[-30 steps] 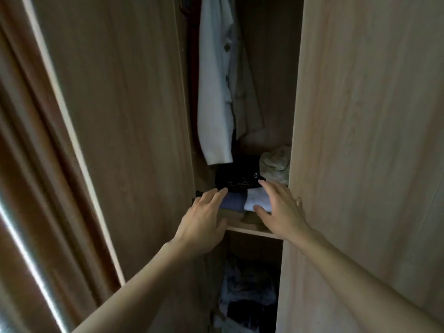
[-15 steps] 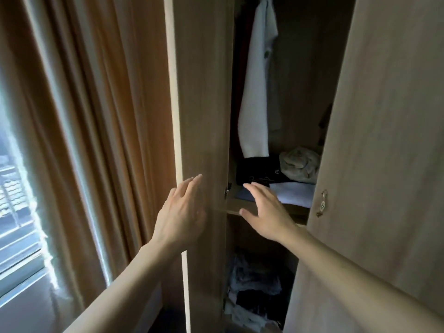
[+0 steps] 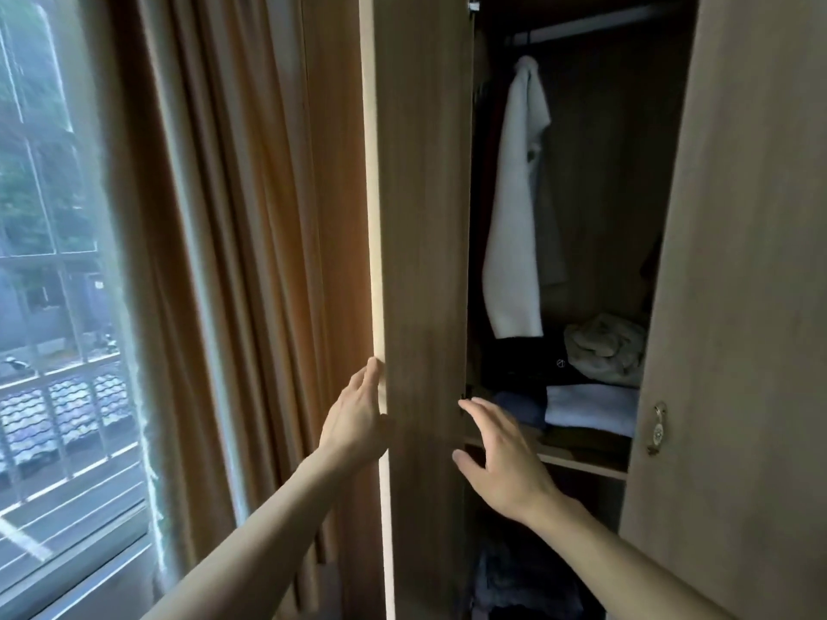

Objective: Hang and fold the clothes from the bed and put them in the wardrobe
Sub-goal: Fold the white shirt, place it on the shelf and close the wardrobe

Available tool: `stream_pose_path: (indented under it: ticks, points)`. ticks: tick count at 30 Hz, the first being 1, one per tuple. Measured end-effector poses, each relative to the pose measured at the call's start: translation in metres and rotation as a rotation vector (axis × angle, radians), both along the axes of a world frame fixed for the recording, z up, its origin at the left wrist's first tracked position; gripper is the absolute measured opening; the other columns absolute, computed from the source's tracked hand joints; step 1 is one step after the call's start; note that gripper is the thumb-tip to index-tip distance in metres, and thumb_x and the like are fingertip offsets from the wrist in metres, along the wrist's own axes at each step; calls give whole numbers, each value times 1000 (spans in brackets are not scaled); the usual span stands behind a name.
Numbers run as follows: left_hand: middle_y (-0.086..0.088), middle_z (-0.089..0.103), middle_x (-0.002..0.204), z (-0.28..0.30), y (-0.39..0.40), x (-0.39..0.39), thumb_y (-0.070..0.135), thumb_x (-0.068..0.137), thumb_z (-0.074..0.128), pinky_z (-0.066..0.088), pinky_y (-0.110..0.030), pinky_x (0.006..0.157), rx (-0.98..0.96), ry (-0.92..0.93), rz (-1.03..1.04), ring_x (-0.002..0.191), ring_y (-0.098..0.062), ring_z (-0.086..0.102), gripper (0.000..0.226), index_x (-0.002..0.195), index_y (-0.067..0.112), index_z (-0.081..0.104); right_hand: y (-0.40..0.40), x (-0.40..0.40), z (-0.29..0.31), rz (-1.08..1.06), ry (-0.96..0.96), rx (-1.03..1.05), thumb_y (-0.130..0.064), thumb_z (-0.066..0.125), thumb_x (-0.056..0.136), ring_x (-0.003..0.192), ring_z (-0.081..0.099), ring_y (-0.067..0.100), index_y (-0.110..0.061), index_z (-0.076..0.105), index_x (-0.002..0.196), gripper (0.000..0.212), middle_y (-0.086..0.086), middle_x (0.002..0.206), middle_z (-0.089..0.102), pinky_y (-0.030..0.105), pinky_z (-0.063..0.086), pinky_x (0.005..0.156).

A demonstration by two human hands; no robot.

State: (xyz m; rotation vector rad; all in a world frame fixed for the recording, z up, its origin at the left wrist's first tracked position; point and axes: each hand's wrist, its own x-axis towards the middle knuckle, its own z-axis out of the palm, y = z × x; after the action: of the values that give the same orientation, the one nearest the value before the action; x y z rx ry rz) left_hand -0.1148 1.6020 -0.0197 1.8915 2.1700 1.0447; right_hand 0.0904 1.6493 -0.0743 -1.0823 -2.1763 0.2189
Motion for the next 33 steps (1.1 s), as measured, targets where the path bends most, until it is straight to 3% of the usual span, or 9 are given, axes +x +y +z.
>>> stream_pose_path:
  ticks: [3,6,13,17,20,23,28,30,33]
  points:
    - [-6,40,149,-5,3,8,22,75,61,50,-44,89,29,-40,-27,118,-34,55,84,148,19,19,-3,19,-1,-18,-7,16,-34,60,95,145,25,7,-25,29,153,66,-8,157,30,16,18,114]
    - [-7,35,154,-8,6,15,20,78,65,48,-45,96,42,-73,-23,126,-34,51,87,151,18,19,-6,34,0,-50,-13,3,-33,60,96,143,25,6,-24,28,153,66,-9,157,29,12,15,108]
    - [-3,31,157,-14,3,47,0,76,56,50,-44,97,95,-134,-117,133,-33,45,91,156,23,19,-16,51,-4,-82,-11,-47,-36,60,95,146,23,6,-29,25,154,69,-11,158,27,24,24,118]
    - [7,48,141,-35,20,65,-11,71,58,55,-39,95,138,-297,-223,128,-17,52,98,154,32,28,-25,67,-19,-97,-36,-101,-37,60,95,147,21,6,-31,22,154,70,-14,158,23,22,23,117]
    - [9,50,143,-42,22,92,-18,70,44,53,-39,100,119,-412,-330,131,-10,50,93,148,32,39,-23,84,-31,-105,-43,-140,-38,60,95,147,18,4,-31,17,154,73,-13,160,21,17,18,115]
    - [14,46,147,-44,27,126,-17,72,41,49,-39,106,77,-412,-428,133,-6,47,92,147,36,39,-6,99,-32,-111,0,-190,-43,61,94,150,15,10,-32,5,156,85,-10,163,13,27,22,119]
    - [16,51,137,-40,58,180,-14,76,39,53,-20,90,82,-354,-408,117,5,54,84,139,41,44,32,127,-26,-45,69,-180,-46,62,92,150,15,12,-31,-10,156,98,-11,164,8,32,25,120]
    - [12,57,130,-37,75,200,-15,75,40,49,-8,77,81,-314,-377,111,4,56,81,137,36,48,44,144,-24,-10,101,-136,-40,63,90,148,20,7,-35,-6,156,95,-13,161,17,29,28,118]
    - [12,54,131,-31,93,230,-15,75,43,46,-4,74,50,-239,-344,109,0,55,81,140,33,48,64,168,-27,9,79,-117,-40,61,90,148,18,7,-45,-10,153,95,-16,161,15,31,28,118]
